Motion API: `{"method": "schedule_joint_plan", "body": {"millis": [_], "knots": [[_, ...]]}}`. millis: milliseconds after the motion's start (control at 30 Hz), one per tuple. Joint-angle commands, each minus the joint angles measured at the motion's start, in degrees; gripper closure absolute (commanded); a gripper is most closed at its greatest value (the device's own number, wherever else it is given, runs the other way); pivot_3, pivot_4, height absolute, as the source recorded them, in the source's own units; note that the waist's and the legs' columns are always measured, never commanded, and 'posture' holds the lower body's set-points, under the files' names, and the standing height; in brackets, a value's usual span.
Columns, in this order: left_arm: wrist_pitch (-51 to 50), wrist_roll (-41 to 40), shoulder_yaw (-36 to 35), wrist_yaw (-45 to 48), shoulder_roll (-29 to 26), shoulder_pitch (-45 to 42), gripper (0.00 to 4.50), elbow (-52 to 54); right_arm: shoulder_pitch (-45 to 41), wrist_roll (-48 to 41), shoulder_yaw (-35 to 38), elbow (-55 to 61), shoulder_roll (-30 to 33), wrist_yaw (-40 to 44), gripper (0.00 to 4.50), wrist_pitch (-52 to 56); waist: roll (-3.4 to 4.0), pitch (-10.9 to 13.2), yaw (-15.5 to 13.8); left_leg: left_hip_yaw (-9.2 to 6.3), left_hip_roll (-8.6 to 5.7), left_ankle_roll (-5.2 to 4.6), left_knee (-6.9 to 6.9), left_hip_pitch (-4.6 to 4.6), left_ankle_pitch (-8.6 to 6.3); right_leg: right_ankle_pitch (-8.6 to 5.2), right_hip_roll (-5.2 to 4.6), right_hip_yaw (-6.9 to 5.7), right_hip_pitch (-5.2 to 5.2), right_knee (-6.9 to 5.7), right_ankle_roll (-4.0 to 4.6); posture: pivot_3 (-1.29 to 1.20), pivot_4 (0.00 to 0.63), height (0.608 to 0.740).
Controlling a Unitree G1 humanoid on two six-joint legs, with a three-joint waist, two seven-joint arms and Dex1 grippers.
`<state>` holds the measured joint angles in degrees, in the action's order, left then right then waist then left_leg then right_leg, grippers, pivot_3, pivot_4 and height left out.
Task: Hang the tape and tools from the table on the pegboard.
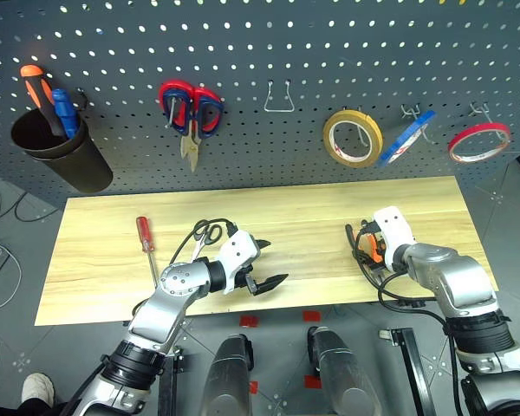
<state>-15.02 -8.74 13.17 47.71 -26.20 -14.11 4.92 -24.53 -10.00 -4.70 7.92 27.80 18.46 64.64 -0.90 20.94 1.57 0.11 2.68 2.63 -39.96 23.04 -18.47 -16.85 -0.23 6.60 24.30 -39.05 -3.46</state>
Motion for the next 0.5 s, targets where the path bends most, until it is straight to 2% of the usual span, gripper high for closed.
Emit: {"method": "schedule_joint_plan", "body": {"millis": [33, 233, 467, 500], "knots": [[-0.13, -0.29, -0.53, -0.38, -0.15, 0.49, 0.00, 2.50, -0.65, 0.45, 0.94, -0.33, -0.69, -0.74, 0.02, 0.22, 0.00, 0.00, 0.00, 0.00, 0.00, 0.00, 0.00, 0.00, 0.00, 0.00, 0.00, 0.00, 0.00, 0.00, 0.00, 0.08, 0.405, 0.740], [-0.27, -0.48, -0.58, -0.47, -0.19, -0.11, 0.00, 2.08, -0.68, -0.28, 2.34, -2.42, -3.10, -1.74, 0.02, 2.05, 0.01, 0.01, -0.02, -0.03, 0.02, 0.00, 0.01, 0.01, 0.00, 0.00, -0.02, -0.02, 0.01, 0.01, 0.00, 0.07, 0.407, 0.740], [-0.68, -0.52, -0.09, -0.30, 0.06, -0.72, 0.00, 2.18, -2.17, 0.39, 2.14, -7.70, -3.96, -1.79, 0.02, -0.67, -0.03, 0.08, 0.01, -0.01, 0.01, 0.01, 0.01, 0.00, 0.01, 0.00, -0.04, -0.02, 0.00, 0.02, 0.00, 0.07, 0.414, 0.740], [-0.67, -0.54, -0.08, -0.21, -0.04, -0.64, 0.00, 2.25, -2.46, 0.42, 1.99, -8.29, -3.80, -1.56, 0.19, -1.11, -0.03, 0.08, 0.02, -0.01, 0.00, 0.01, 0.01, 0.00, 0.01, 0.00, -0.04, -0.02, 0.00, 0.02, 0.00, 0.07, 0.414, 0.740]]}}
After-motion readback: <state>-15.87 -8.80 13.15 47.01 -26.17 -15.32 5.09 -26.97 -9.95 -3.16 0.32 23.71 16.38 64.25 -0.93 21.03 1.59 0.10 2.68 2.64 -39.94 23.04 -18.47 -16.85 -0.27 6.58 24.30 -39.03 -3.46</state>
